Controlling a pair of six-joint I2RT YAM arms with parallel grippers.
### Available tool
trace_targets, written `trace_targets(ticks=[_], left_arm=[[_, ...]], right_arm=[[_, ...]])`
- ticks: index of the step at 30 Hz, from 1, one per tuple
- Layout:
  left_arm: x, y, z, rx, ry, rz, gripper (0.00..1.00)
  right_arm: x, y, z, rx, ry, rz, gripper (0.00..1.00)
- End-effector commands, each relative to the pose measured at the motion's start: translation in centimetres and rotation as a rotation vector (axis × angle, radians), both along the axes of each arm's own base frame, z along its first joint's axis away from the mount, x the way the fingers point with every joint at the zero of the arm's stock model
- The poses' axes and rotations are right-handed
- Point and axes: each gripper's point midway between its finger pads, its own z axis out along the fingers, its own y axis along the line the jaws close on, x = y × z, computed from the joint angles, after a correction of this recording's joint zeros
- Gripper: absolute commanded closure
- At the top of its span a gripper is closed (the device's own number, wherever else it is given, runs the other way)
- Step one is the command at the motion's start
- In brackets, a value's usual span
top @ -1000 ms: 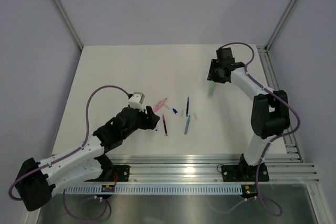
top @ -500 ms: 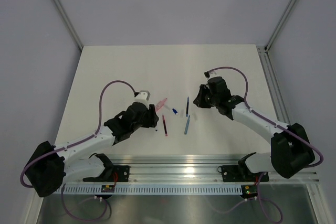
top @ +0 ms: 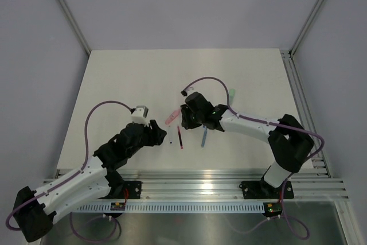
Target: Insert the pens into the pen caps
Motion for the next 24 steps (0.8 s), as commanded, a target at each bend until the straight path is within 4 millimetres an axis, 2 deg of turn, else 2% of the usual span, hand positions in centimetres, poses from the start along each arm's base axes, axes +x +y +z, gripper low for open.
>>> trace_targets(ticks=[1, 3, 4, 9, 11, 18, 24], left_arm=[[-0.1, 0.3, 1.2, -0.050, -0.077, 0.000, 0.44], [-0.4, 0.6, 2.3, -0.086, -0.118, -0.002, 0.43], [-0.4, 0.7, 2.4, -0.091, -0.124, 0.000, 0.43], [-0.9, 0.9, 2.8, -0.112, -0.140, -0.010, 0.41], [-1.0, 0.8, 2.7, -0.111, -0.136, -0.019, 0.41], [-1.3, 0.4, 1.8, -0.115, -0.118, -0.043, 0.41], [-1.3, 0.5, 1.9, -0.121, -0.126, -0.040, 0.41]], right_arm=[[0.0, 1.0, -1.3, -0.104, -0.017, 0.002, 0.65], [0.2, 1.6, -1.8, -0.132, -0.020, -0.001, 0.64], [-0.1, 1.8, -3.0, -0.161, -0.005, 0.006, 0.64], [-0.2, 3.6, -4.3, -0.187, 0.002, 0.014, 0.64], [-0.5, 3.7, -5.4, -0.226, 0.015, 0.014, 0.65], [0.0, 3.8, -6.8, -0.283, 0.014, -0.011, 0.67], [-0.1, 3.6, -7.8, -0.322, 0.028, -0.012, 0.72]])
